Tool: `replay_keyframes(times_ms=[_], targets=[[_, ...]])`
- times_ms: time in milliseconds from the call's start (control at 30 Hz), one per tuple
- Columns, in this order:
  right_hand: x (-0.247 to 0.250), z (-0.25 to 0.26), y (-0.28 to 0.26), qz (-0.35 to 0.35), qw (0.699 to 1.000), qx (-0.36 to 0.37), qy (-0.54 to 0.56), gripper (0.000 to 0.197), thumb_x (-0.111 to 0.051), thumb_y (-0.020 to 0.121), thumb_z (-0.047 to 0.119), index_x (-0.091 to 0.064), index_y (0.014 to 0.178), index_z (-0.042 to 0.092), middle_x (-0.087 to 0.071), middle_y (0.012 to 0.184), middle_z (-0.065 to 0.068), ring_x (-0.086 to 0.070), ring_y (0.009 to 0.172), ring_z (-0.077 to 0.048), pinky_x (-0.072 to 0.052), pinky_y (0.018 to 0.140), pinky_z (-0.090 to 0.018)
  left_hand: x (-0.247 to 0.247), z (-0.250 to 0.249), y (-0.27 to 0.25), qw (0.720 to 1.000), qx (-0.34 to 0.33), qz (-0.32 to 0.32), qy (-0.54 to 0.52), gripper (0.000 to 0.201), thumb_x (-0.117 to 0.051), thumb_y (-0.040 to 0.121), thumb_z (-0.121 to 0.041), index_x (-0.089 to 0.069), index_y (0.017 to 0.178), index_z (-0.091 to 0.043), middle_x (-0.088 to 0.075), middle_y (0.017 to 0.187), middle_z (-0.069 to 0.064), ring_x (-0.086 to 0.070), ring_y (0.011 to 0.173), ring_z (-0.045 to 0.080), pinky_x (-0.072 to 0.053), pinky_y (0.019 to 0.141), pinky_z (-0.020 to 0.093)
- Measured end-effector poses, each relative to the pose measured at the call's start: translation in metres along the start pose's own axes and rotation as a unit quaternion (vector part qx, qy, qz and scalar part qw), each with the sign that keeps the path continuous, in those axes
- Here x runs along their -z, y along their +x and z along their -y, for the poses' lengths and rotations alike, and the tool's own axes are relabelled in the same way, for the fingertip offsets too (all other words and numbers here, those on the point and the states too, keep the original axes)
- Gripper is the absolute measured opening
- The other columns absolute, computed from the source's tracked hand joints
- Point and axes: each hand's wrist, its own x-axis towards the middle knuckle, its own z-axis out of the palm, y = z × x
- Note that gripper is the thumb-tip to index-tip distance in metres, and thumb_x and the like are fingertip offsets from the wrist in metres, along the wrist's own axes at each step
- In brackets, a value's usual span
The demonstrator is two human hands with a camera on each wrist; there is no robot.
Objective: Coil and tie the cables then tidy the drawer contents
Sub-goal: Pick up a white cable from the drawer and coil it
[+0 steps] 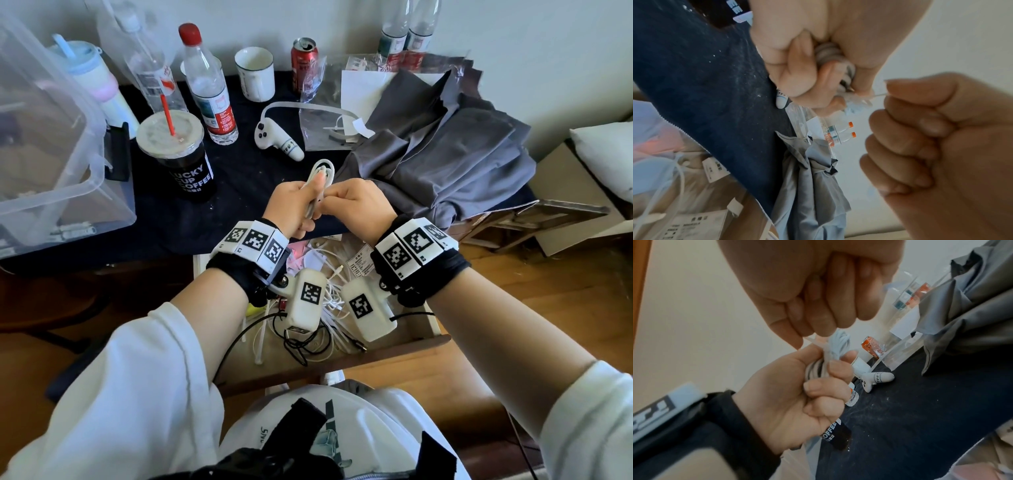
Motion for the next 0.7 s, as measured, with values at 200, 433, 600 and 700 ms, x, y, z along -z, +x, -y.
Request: replay_keyframes(times_ms=[200,433,600,700], targets=[[0.002,-0.016,-0.003,0.004,0.998,0.017,0.054,0.051,-0.057,0.091,0.017,-0.046,0.042,0.025,-0.035,0.036,0.009,-0.035,0.041,-0.006,-0.025,0.050,-0.017,0.011,-0.001,-0.008,0.984,0.089,0.097,-0.123,0.031,-0.051,0.093,-0.039,-0.054,0.075,-0.013,-0.047,0.061,0.002,-0.038,0.041,0.008,-0.026,0.036,0.014],[0.001,-0.026,-0.004,0.023,0.994,-0.038,0.099,0.054,-0.061,0.088,0.025,-0.045,0.037,0.022,-0.034,0.037,0.010,-0.032,0.039,-0.004,-0.026,0.047,-0.016,0.012,-0.002,-0.017,0.976,0.116,0.107,-0.150,0.023,-0.052,0.091,-0.020,-0.060,0.073,-0.008,-0.053,0.059,0.001,-0.047,0.045,0.006,-0.033,0.037,0.012],[-0.004,-0.023,-0.004,0.025,0.988,-0.050,0.146,0.051,-0.059,0.090,0.020,-0.039,0.044,0.019,-0.032,0.036,0.011,-0.029,0.038,-0.004,-0.024,0.044,-0.013,0.012,0.000,-0.014,0.981,0.098,0.099,-0.135,0.026,-0.051,0.093,-0.018,-0.053,0.068,-0.012,-0.046,0.051,-0.003,-0.037,0.038,0.003,-0.026,0.033,0.012],[-0.008,-0.022,-0.003,0.004,0.978,-0.068,0.196,0.057,-0.057,0.089,0.008,-0.047,0.034,0.020,-0.034,0.036,0.013,-0.029,0.035,-0.003,-0.023,0.041,-0.011,0.011,0.000,-0.013,0.977,0.111,0.111,-0.147,0.027,-0.049,0.094,-0.018,-0.054,0.068,-0.012,-0.046,0.052,-0.003,-0.037,0.037,0.003,-0.025,0.032,0.012]])
